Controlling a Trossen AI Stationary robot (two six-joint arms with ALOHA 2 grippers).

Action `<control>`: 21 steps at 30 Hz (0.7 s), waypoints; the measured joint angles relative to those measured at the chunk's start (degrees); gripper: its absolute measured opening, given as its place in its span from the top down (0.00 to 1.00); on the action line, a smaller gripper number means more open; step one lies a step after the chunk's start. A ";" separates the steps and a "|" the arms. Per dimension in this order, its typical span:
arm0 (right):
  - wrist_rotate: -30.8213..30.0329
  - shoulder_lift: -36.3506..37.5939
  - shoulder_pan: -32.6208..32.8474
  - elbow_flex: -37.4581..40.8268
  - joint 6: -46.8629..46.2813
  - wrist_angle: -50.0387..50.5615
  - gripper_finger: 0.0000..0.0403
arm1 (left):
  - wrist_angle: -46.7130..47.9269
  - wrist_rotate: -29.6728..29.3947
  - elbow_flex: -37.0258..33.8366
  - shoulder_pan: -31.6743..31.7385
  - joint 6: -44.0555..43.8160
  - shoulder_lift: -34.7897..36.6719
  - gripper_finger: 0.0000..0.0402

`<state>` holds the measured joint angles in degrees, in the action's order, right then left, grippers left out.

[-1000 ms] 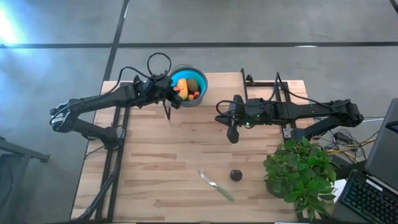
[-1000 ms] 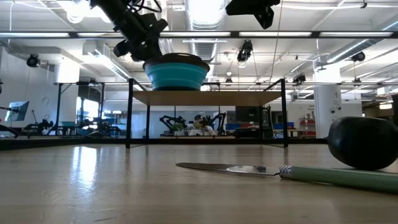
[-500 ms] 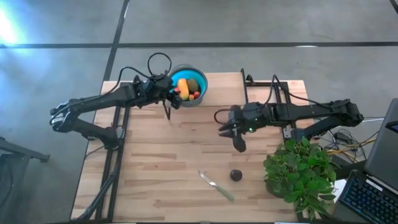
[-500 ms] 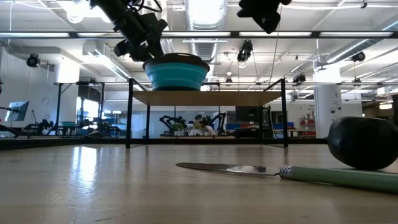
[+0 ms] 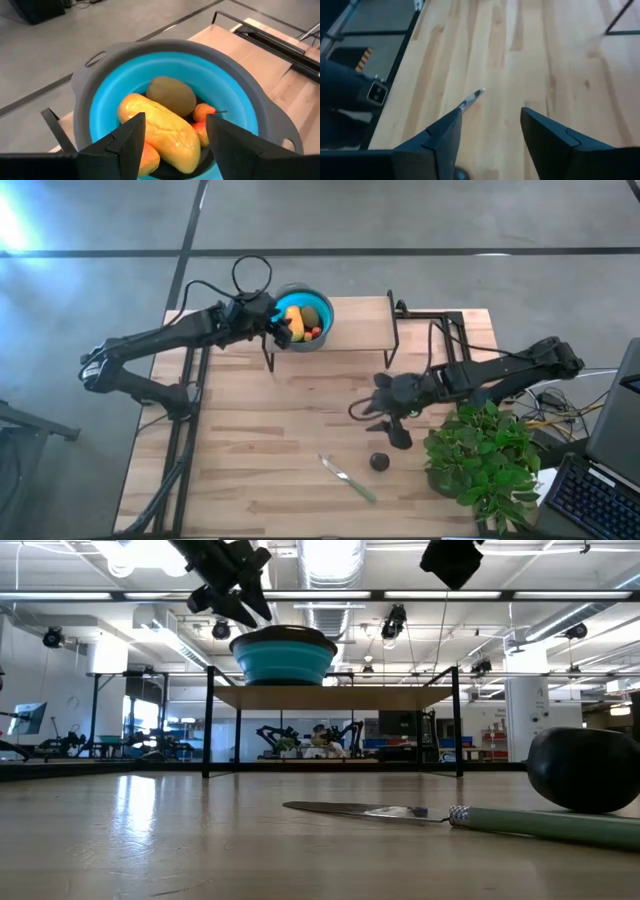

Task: Pick & Place Fruit
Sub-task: Put the plum into the blue strainer bowl on the shelf

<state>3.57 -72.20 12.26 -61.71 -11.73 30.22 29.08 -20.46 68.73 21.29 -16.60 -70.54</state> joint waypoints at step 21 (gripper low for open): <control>-0.01 -0.38 8.31 8.67 -1.79 0.87 0.22 | 9.02 -2.15 0.39 -14.58 -4.67 0.28 0.47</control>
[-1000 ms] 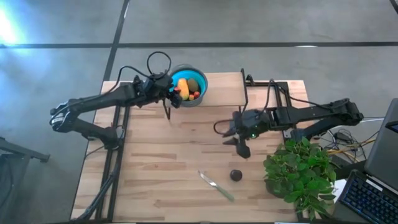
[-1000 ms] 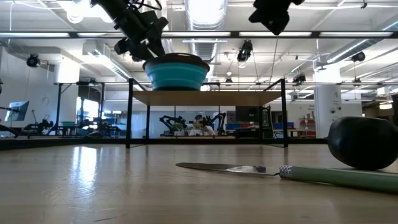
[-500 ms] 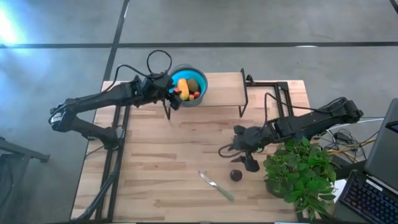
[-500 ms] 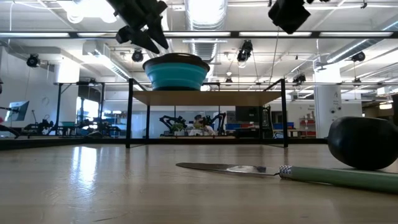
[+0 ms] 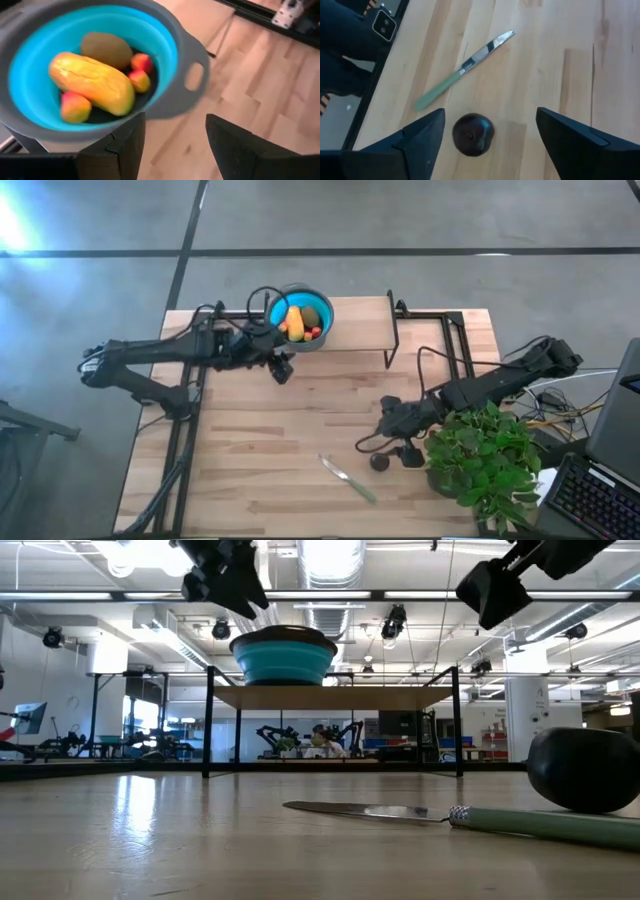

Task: Pick & Place Fruit
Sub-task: Put the plum into the blue strainer bowl on the shelf

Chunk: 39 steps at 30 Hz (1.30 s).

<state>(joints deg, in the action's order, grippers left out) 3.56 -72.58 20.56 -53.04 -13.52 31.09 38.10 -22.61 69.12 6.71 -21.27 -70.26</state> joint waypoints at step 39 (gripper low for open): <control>1.62 -20.26 4.75 -0.21 -2.90 -1.74 0.21 | 13.98 -3.13 -0.04 -14.06 -9.03 0.02 0.47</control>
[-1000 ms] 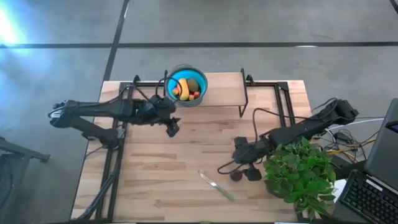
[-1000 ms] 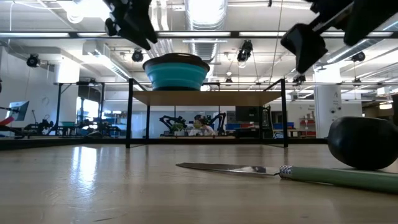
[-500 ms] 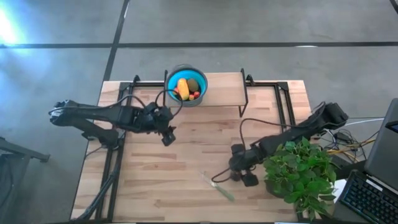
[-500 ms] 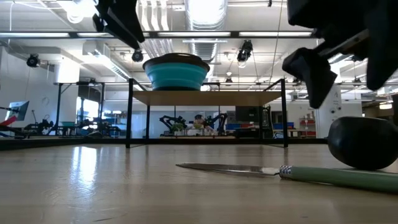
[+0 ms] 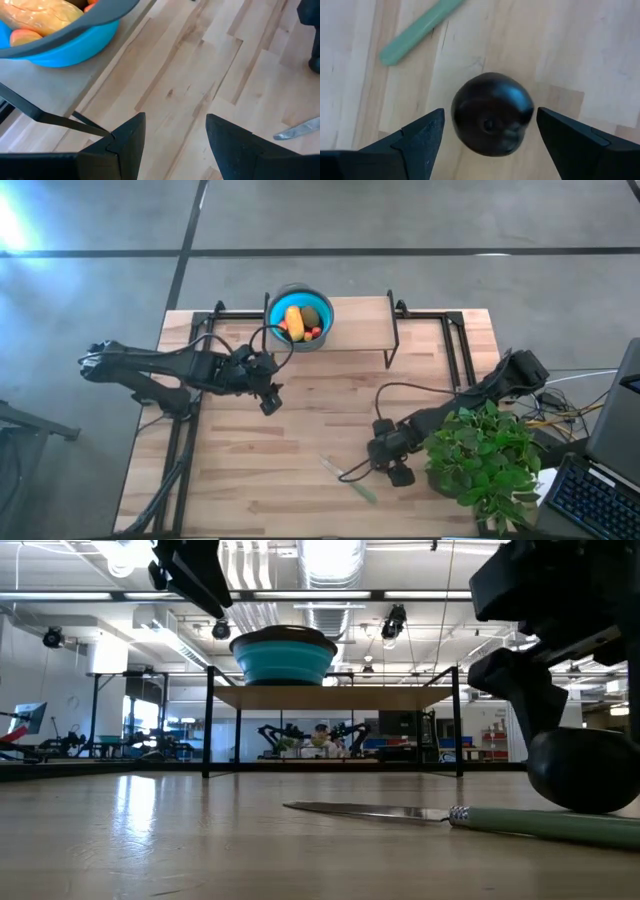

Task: Pick & Place Fruit
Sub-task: Put the plum into the blue strainer bowl on the shelf

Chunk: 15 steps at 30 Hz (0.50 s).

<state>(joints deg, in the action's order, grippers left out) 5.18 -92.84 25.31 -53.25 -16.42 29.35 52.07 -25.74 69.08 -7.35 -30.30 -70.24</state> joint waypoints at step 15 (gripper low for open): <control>0.82 -5.34 0.34 -0.21 -3.16 -1.90 0.12 | 0.01 -1.39 0.00 0.00 -0.21 0.00 0.47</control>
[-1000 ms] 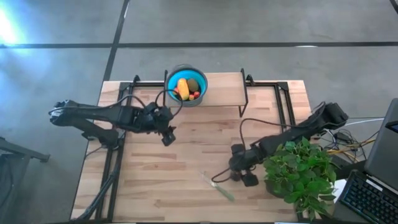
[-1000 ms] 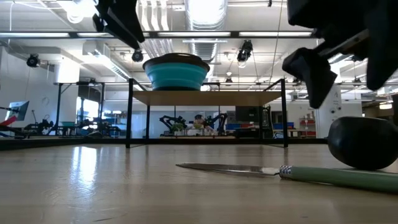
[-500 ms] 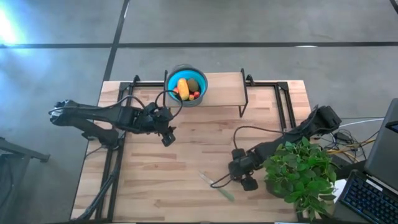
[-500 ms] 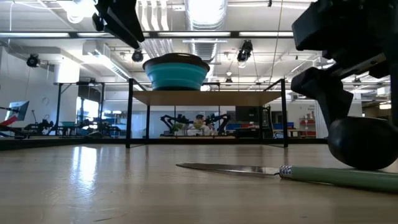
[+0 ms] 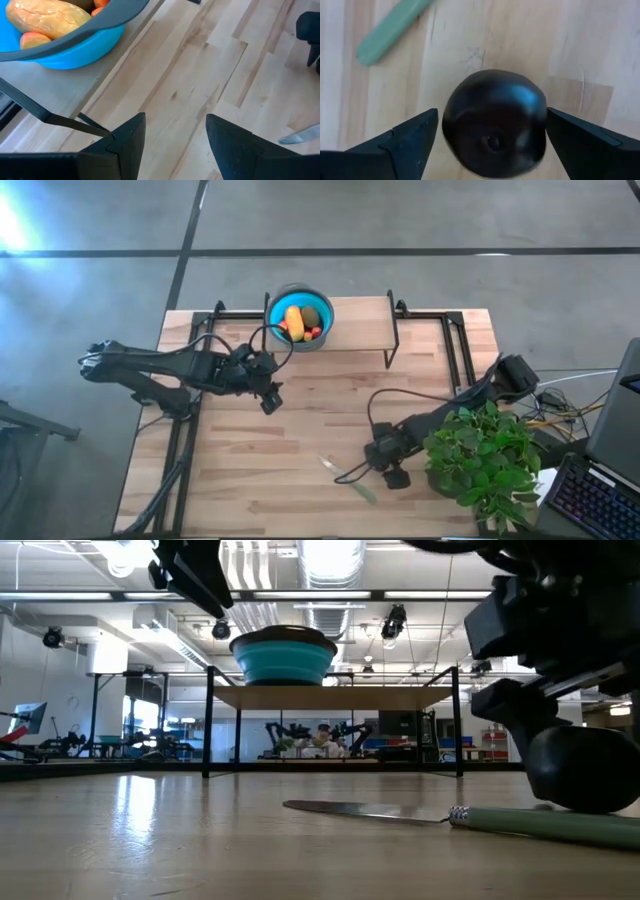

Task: Pick & Place Fruit
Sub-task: Put the plum into the blue strainer bowl on the shelf

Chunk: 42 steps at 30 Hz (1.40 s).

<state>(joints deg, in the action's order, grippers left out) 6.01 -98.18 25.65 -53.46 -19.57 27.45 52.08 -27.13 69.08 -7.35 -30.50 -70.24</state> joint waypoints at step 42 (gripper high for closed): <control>-7.74 3.20 -14.34 -23.23 9.61 5.31 0.40 | 5.43 6.52 -0.64 -0.04 0.01 0.04 0.47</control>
<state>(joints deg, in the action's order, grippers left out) -1.74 -94.98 11.31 -76.69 -9.96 32.76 57.52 -20.61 68.44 -7.40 -30.49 -70.19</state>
